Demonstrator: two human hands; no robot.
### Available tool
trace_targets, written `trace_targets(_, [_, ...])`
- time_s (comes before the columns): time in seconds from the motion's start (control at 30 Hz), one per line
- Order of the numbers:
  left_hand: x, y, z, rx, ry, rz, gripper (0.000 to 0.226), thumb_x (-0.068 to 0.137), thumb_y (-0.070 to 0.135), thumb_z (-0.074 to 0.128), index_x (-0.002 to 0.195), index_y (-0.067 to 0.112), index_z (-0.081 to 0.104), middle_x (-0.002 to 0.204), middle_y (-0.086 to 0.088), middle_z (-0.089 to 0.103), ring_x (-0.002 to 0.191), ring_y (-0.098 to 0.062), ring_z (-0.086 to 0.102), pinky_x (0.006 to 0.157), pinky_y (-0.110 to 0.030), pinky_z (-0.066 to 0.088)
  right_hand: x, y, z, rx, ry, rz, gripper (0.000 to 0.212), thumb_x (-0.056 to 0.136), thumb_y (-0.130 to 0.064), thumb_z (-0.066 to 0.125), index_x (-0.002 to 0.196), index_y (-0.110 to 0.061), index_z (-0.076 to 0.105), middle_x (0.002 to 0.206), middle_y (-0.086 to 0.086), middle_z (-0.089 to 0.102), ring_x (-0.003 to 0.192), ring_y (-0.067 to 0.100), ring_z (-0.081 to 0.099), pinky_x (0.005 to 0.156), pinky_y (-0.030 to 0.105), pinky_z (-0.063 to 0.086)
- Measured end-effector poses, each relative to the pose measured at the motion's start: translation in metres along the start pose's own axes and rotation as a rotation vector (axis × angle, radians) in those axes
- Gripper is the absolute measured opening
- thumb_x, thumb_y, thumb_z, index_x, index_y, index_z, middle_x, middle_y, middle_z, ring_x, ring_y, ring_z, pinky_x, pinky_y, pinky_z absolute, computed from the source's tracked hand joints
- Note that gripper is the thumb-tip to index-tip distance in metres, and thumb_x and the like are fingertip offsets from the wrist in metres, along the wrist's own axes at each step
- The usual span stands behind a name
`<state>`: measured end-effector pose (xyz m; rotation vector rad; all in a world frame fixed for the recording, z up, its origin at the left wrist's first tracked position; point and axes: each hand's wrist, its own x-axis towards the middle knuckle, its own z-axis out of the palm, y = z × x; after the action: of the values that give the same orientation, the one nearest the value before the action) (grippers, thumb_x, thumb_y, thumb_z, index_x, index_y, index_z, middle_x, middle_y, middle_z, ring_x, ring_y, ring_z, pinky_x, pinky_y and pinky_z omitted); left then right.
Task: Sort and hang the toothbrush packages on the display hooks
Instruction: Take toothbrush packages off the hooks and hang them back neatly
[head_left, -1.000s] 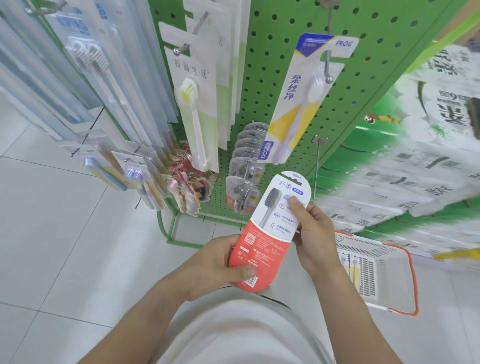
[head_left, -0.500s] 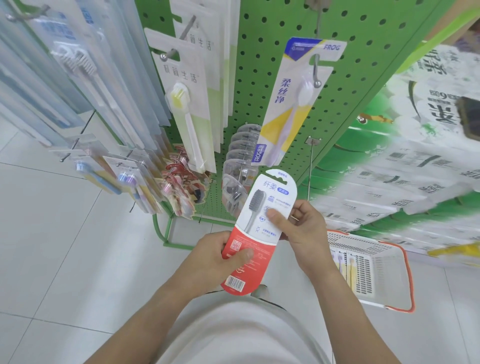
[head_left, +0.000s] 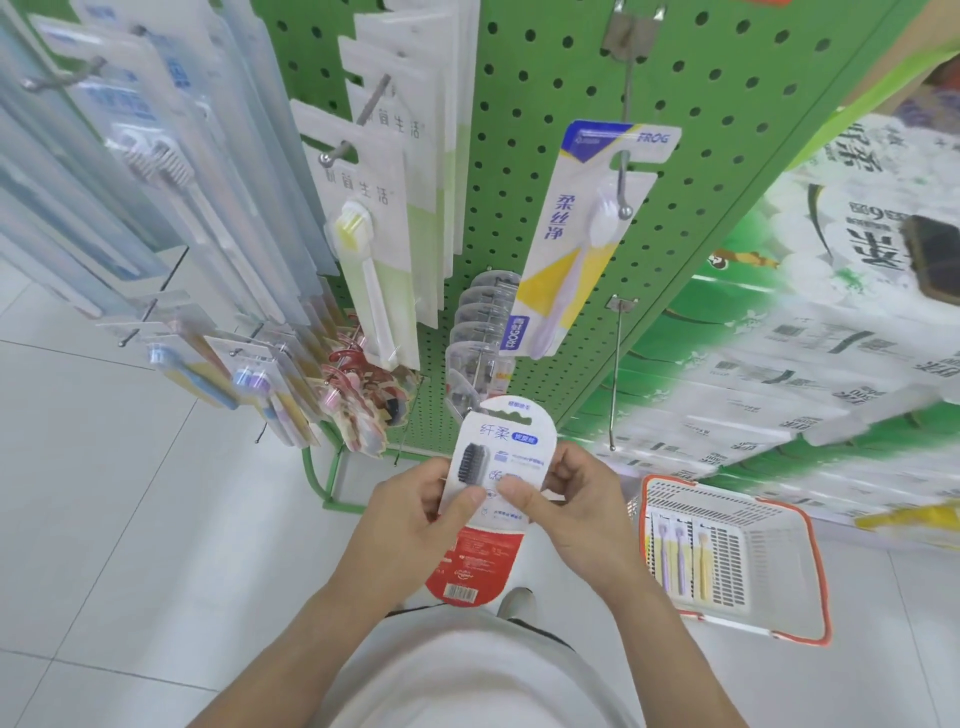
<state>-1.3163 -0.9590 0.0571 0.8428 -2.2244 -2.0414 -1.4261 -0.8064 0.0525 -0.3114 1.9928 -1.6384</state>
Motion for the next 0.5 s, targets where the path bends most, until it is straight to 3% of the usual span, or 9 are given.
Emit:
trace_targets(0.07, [0.000, 0.000, -0.002, 0.022, 0.022, 0.016, 0.011, 0.096, 0.023, 0.067, 0.107, 0.021, 0.070, 0.093, 0.006, 0.079, 0.085, -0.017, 0.076, 0.082, -0.051, 0.061, 0.000, -0.005, 0.007, -0.054, 0.085, -0.036, 0.030, 0.074, -0.018, 0.089, 0.094, -0.017, 0.066, 0.086, -0.005, 0.074, 0.075, 0.011, 0.064, 0.065, 0.040, 0.058])
trace_targets(0.13, [0.000, -0.001, -0.005, 0.114, 0.071, 0.060, 0.017, 0.095, 0.039, 0.067, 0.102, 0.024, 0.070, 0.089, 0.007, 0.078, 0.081, -0.016, 0.075, 0.078, -0.049, 0.061, 0.000, -0.010, 0.014, -0.107, 0.183, -0.083, 0.035, 0.074, -0.018, 0.089, 0.095, -0.024, 0.062, 0.083, -0.008, 0.070, 0.075, 0.009, 0.064, 0.063, 0.027, 0.056])
trace_targets(0.23, [0.002, -0.004, -0.013, 0.412, 0.138, 0.146, 0.044, 0.085, 0.069, 0.050, 0.093, 0.028, 0.065, 0.079, 0.005, 0.074, 0.072, -0.014, 0.070, 0.071, -0.043, 0.058, -0.003, -0.015, 0.023, -0.158, 0.221, -0.126, 0.038, 0.077, -0.025, 0.087, 0.098, -0.032, 0.056, 0.087, -0.013, 0.066, 0.081, 0.010, 0.065, 0.069, 0.025, 0.055])
trace_targets(0.33, [0.000, -0.004, -0.014, 0.555, 0.198, 0.271, 0.039, 0.083, 0.068, 0.045, 0.082, 0.030, 0.055, 0.069, 0.013, 0.065, 0.067, -0.009, 0.062, 0.065, -0.032, 0.053, -0.008, -0.015, 0.027, -0.136, 0.183, -0.154, 0.036, 0.084, -0.037, 0.079, 0.111, -0.031, 0.056, 0.096, -0.018, 0.067, 0.092, 0.009, 0.068, 0.078, 0.021, 0.053])
trace_targets(0.4, [-0.002, -0.006, -0.010, 0.587, 0.218, 0.372, 0.027, 0.084, 0.060, 0.050, 0.084, 0.034, 0.055, 0.098, 0.024, 0.068, 0.087, -0.002, 0.064, 0.071, -0.020, 0.049, -0.013, -0.016, 0.029, -0.064, 0.107, -0.152, 0.042, 0.086, -0.045, 0.074, 0.121, -0.028, 0.057, 0.105, -0.015, 0.069, 0.103, 0.007, 0.067, 0.078, 0.019, 0.054])
trace_targets(0.47, [-0.002, -0.013, -0.006, 0.597, 0.214, 0.442, 0.019, 0.084, 0.052, 0.056, 0.084, 0.034, 0.052, 0.142, 0.012, 0.055, 0.116, 0.001, 0.055, 0.086, -0.021, 0.045, -0.016, -0.015, 0.031, -0.018, 0.013, -0.124, 0.050, 0.085, -0.055, 0.071, 0.126, -0.029, 0.057, 0.115, -0.017, 0.069, 0.112, 0.005, 0.065, 0.078, 0.021, 0.056])
trace_targets(0.5, [-0.002, -0.017, -0.005, 0.597, 0.208, 0.459, 0.020, 0.083, 0.050, 0.057, 0.085, 0.030, 0.052, 0.152, 0.004, 0.048, 0.123, -0.003, 0.051, 0.089, -0.025, 0.044, -0.017, -0.015, 0.033, -0.004, -0.031, -0.106, 0.056, 0.082, -0.058, 0.071, 0.127, -0.029, 0.057, 0.119, -0.019, 0.068, 0.116, 0.004, 0.063, 0.078, 0.024, 0.057])
